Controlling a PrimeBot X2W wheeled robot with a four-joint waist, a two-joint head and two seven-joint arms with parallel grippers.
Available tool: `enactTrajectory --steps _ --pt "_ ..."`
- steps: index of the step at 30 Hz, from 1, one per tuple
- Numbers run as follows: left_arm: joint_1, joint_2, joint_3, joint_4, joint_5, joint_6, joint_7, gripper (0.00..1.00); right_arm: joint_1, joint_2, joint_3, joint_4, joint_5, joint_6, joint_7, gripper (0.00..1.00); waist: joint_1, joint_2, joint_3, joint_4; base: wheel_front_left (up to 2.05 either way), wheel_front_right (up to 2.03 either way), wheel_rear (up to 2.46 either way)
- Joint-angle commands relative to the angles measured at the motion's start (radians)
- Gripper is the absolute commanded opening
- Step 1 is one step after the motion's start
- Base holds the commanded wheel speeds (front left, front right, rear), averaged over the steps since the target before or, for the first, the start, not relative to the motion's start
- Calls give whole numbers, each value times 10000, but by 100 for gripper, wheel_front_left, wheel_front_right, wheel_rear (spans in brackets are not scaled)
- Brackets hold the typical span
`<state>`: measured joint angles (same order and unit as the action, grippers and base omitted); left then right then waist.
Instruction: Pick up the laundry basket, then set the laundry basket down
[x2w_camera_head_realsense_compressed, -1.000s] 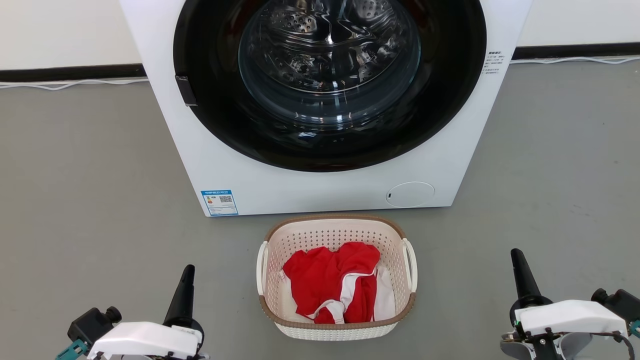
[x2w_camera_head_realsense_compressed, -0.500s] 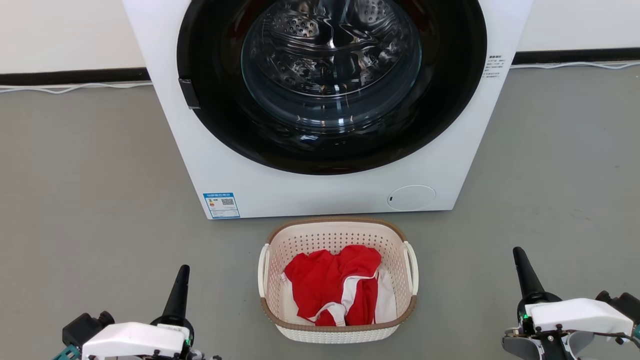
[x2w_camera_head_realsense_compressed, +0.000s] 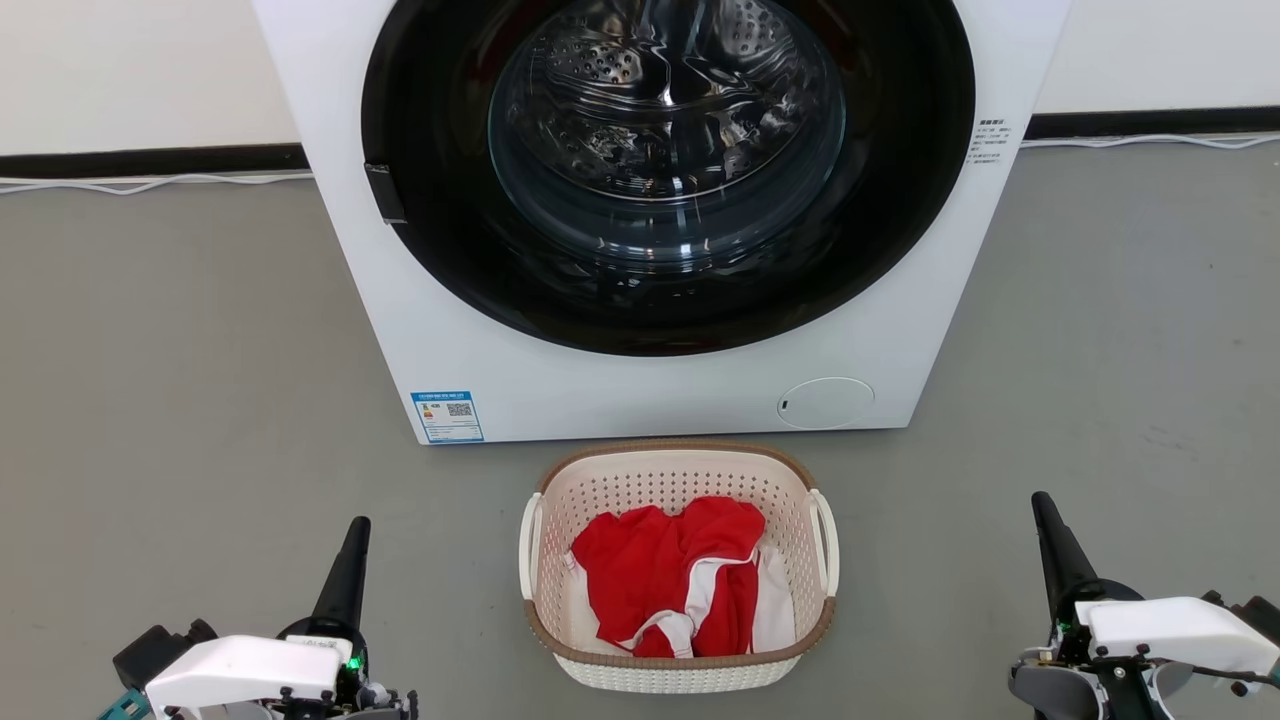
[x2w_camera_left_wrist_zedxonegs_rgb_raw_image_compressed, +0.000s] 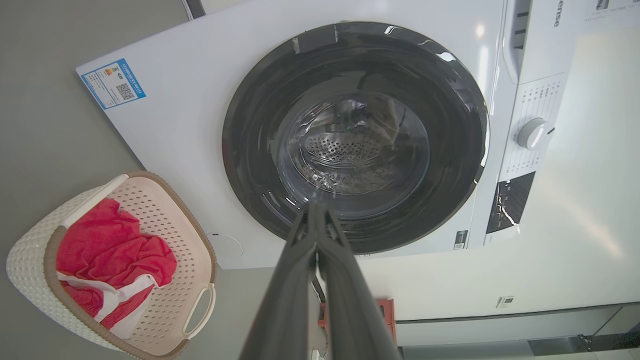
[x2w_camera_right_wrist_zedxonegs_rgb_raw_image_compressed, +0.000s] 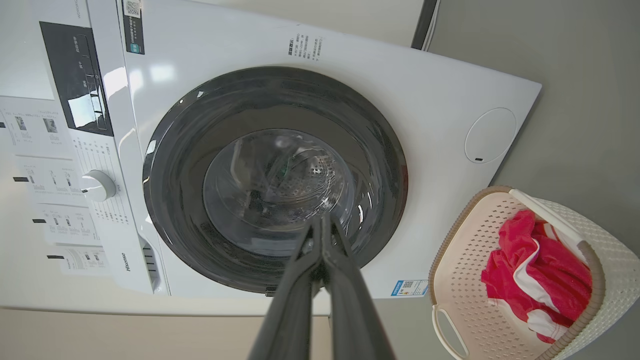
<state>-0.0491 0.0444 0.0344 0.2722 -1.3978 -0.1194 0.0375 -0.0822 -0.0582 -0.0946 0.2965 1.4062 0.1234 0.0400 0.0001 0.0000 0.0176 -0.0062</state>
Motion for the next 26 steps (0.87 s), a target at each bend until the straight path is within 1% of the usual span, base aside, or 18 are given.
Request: enactTrajectory --steps 1,20,26 --pt "-479 144 318 -267 -295 -89 85 0 -247 -51 141 -354 242 62 129 0 -1 0 -8 4 0 0 0" --pt "-578 157 662 -273 -2218 -113 651 0 -250 26 -125 -522 2079 73 679 0 -1 0 -145 62 0 0 0" --pt "-578 151 671 -273 -2210 -113 659 0 -251 30 -131 -521 2074 73 683 0 -1 0 -145 62 0 0 0"
